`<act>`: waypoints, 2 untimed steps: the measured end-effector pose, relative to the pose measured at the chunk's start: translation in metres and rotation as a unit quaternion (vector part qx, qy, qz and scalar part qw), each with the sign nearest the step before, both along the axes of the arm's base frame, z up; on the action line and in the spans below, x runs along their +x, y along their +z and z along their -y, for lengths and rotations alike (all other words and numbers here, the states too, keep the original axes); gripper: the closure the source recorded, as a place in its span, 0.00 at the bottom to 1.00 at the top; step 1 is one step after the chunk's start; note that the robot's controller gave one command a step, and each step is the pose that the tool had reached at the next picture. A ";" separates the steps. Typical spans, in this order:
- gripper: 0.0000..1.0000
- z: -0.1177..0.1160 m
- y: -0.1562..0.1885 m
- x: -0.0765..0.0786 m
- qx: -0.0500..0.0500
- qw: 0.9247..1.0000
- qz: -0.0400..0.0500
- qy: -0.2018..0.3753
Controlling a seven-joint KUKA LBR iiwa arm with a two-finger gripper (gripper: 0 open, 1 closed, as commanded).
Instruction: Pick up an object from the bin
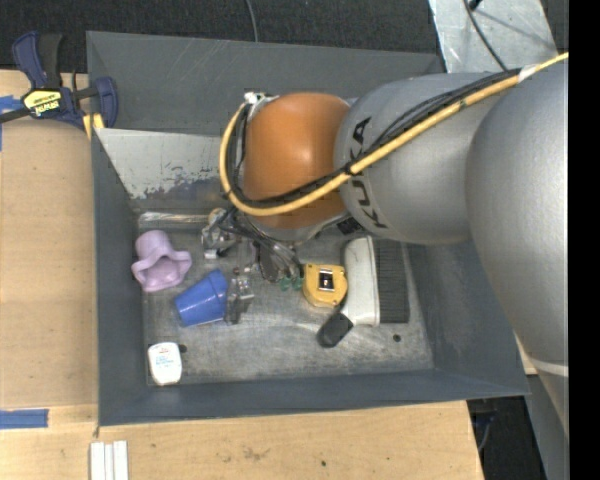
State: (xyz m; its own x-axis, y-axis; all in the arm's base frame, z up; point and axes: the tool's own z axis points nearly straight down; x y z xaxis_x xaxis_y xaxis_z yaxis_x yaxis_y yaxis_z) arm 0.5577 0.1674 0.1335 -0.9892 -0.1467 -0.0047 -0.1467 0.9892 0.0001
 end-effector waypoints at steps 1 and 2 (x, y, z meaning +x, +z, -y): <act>0.00 0.003 -0.048 -0.017 0.004 1.000 0.009 0.000; 1.00 0.004 -0.051 -0.019 0.002 1.000 0.004 0.000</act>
Offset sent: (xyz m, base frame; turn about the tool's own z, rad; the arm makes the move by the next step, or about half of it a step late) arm -0.0120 -0.0163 -0.0635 0.0273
